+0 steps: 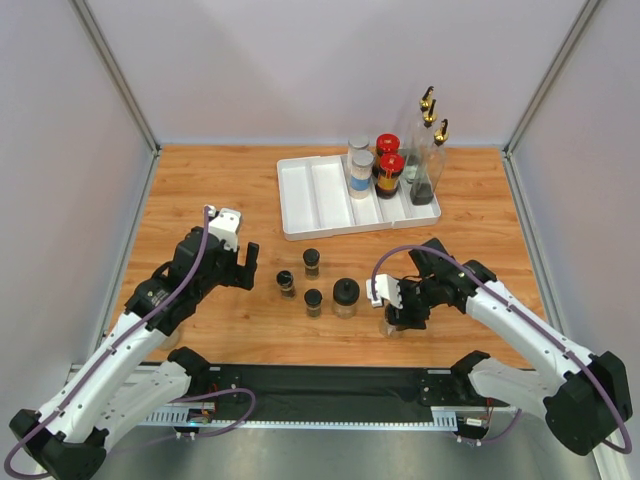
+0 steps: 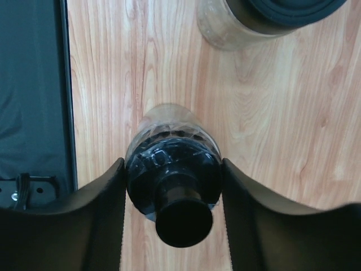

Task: Organize the condiment bottles
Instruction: Pick up the bottle from the corner of the board.

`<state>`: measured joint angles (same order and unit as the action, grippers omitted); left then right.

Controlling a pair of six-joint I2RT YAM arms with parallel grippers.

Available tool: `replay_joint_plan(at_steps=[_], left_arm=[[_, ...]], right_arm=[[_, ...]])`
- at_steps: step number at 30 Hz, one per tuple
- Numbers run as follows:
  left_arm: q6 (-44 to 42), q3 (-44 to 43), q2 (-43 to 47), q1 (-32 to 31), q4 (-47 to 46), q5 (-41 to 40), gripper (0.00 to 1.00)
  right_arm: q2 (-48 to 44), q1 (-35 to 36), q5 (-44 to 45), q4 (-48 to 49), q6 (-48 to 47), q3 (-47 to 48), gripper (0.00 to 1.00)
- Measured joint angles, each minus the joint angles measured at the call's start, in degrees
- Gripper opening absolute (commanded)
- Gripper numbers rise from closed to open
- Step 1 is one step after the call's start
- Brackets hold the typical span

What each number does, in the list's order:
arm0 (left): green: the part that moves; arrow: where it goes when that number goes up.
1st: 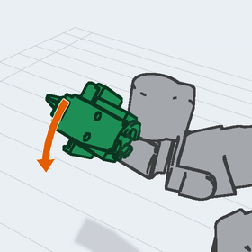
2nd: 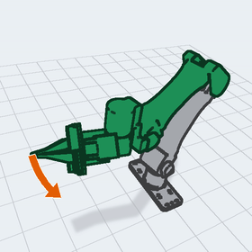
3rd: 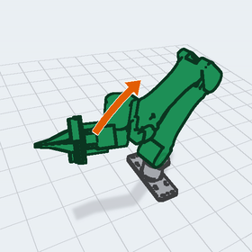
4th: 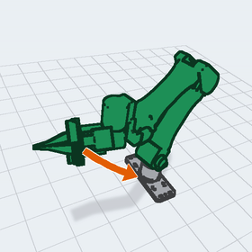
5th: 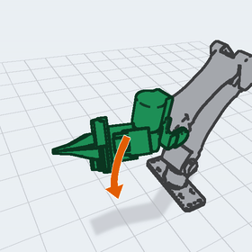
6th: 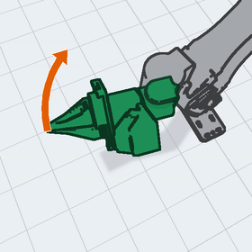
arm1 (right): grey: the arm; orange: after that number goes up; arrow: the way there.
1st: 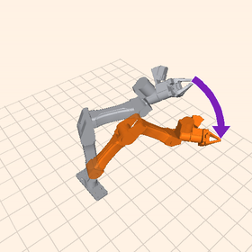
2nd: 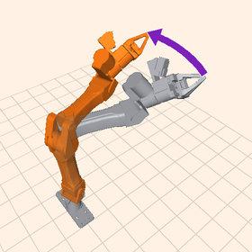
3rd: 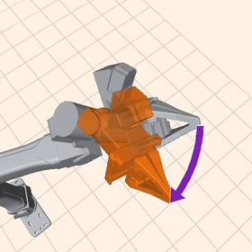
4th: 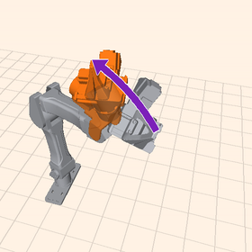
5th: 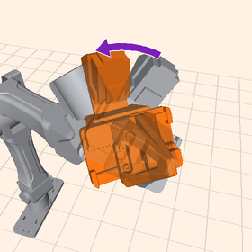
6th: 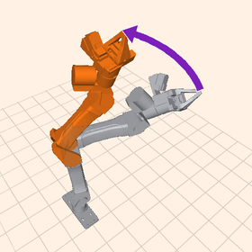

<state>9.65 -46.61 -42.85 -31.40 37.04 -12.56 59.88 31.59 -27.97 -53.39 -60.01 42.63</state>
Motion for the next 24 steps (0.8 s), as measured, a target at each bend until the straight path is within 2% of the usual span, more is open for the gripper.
replay_joint_plan(at_steps=[1,2,4,7,13,19,24], left_arm=[[0.0,0.0,0.1,0.0,0.0,0.0,1.0],[0.0,0.0,0.2,0.0,0.0,0.0,1.0],[0.0,0.0,0.3,0.0,0.0,0.0,1.0],[0.0,0.0,0.4,0.0,0.0,0.0,1.0],[0.0,0.0,0.7,0.0,0.0,0.0,1.0],[0.0,0.0,0.8,0.0,0.0,0.0,1.0],[0.0,0.0,0.8,0.0,0.0,0.0,1.0]], right_arm=[[-0.1,0.0,0.0,0.2,0.2,0.0,0.32],[-0.2,0.0,-0.1,0.2,0.2,0.1,0.28],[-0.4,0.0,-0.3,0.0,0.4,0.2,0.21],[-0.6,0.0,-0.2,-0.8,0.7,0.3,0.17],[-0.8,0.0,0.5,-1.9,2.2,3.8,0.1],[-0.3,-1.8,1.6,-1.7,5.2,9.7,0.1],[4.1,-3.1,3.5,-0.7,9.3,15.2,0.09]])
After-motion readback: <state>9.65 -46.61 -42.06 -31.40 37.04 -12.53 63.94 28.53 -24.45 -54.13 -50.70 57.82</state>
